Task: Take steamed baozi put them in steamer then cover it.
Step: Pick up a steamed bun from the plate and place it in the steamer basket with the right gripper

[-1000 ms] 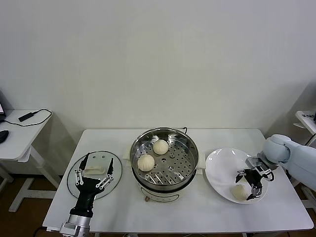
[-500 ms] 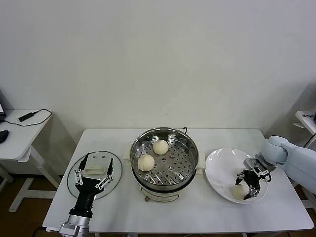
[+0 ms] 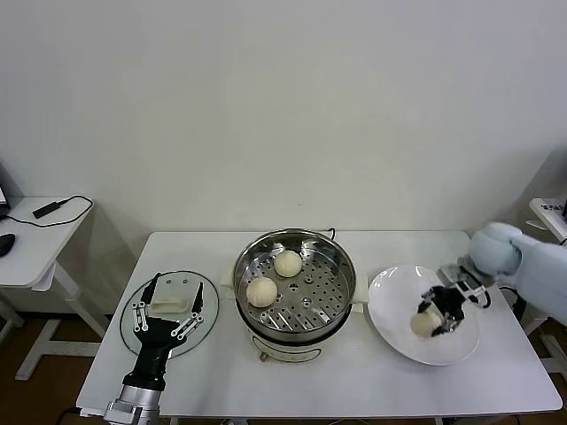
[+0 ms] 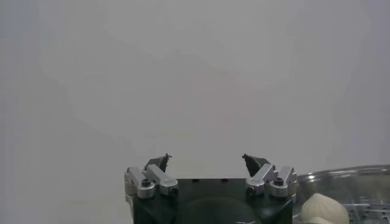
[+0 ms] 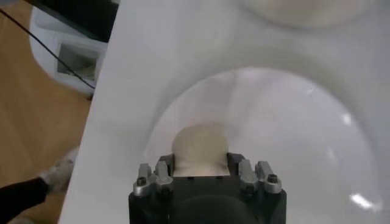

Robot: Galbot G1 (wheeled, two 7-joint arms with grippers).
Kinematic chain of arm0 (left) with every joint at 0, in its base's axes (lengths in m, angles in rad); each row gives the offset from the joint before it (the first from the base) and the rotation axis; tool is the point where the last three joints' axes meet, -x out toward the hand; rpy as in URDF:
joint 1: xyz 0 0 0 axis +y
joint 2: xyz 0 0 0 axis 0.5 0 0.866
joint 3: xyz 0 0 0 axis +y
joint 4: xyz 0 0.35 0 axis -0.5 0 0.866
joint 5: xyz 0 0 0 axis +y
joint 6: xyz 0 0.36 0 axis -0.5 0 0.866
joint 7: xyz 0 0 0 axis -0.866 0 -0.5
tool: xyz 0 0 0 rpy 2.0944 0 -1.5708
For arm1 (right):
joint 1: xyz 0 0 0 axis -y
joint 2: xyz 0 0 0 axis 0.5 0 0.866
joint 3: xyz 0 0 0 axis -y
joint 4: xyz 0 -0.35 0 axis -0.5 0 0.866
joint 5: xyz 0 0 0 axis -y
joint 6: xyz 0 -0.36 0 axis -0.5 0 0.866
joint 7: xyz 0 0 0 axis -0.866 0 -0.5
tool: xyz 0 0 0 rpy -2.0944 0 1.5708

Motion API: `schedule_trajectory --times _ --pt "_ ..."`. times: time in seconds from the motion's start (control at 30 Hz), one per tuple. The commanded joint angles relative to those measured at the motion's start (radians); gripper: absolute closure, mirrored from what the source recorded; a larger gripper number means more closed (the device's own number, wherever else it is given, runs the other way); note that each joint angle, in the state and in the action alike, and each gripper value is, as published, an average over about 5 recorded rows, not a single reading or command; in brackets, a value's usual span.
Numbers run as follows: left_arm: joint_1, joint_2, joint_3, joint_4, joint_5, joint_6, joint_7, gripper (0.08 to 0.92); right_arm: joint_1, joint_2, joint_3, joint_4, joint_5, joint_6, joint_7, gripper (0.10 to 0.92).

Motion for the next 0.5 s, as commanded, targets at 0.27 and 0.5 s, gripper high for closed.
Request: schedule_trajectory --times 0.27,0.5 --pt "0.005 0.0 -0.003 -0.009 -0.001 0.0 0.0 0.177 0.574 0.308 -0.25 0.15 0.086 0.273 0.023 0.42" --pt "0.009 -0.002 -0.006 -0.014 -0.002 0.0 -0.001 0.177 0.496 0.407 -0.216 0.256 -0.004 0.343 0.059 0.423"
